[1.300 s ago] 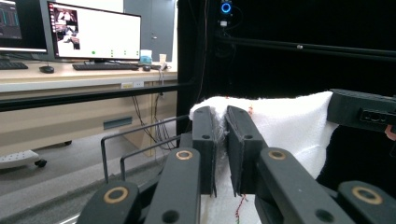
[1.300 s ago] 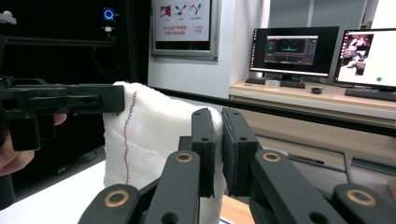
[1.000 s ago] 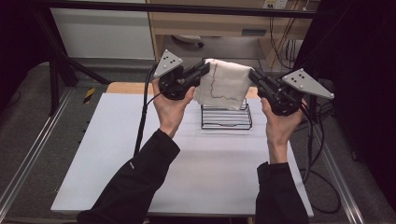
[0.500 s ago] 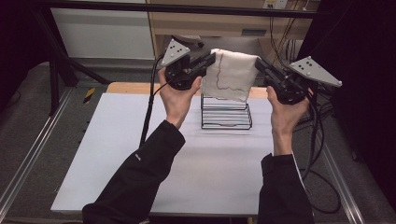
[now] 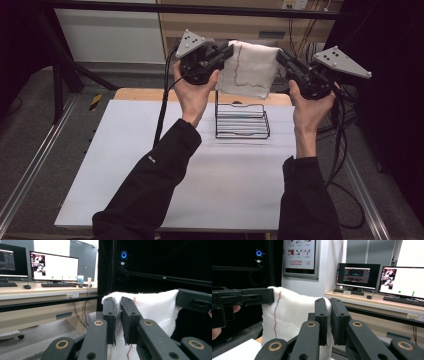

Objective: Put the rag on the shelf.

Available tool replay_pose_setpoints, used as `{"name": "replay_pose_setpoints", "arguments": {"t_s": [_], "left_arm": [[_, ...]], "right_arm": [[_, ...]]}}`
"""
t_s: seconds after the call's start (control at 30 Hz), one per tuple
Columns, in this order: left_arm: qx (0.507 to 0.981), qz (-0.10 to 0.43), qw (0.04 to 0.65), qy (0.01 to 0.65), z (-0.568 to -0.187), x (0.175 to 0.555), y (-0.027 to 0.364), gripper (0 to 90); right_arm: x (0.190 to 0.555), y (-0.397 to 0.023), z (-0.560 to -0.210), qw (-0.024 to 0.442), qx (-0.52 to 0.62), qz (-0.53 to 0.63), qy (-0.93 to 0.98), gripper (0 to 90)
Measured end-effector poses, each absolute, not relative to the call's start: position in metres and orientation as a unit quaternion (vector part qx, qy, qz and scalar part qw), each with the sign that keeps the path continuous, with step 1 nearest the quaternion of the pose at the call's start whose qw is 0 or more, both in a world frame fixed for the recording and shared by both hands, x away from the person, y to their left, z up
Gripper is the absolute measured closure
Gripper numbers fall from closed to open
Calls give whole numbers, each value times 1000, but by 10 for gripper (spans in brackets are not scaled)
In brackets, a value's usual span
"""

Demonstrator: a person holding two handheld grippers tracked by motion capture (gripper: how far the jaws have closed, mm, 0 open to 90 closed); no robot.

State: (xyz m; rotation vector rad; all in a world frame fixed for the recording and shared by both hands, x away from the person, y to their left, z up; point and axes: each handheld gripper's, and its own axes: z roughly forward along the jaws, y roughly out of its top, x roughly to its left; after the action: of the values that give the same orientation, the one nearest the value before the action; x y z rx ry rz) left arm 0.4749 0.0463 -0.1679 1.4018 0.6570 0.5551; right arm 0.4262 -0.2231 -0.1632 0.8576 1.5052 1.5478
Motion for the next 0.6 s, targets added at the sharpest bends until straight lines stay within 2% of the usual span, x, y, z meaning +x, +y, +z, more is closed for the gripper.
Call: {"name": "replay_pose_setpoints", "arguments": {"t_s": [0.6], "left_arm": [[623,262,676,293,-154,499,33,822]], "right_arm": [[455,-232,-148,403,345,609,589,846]]}}
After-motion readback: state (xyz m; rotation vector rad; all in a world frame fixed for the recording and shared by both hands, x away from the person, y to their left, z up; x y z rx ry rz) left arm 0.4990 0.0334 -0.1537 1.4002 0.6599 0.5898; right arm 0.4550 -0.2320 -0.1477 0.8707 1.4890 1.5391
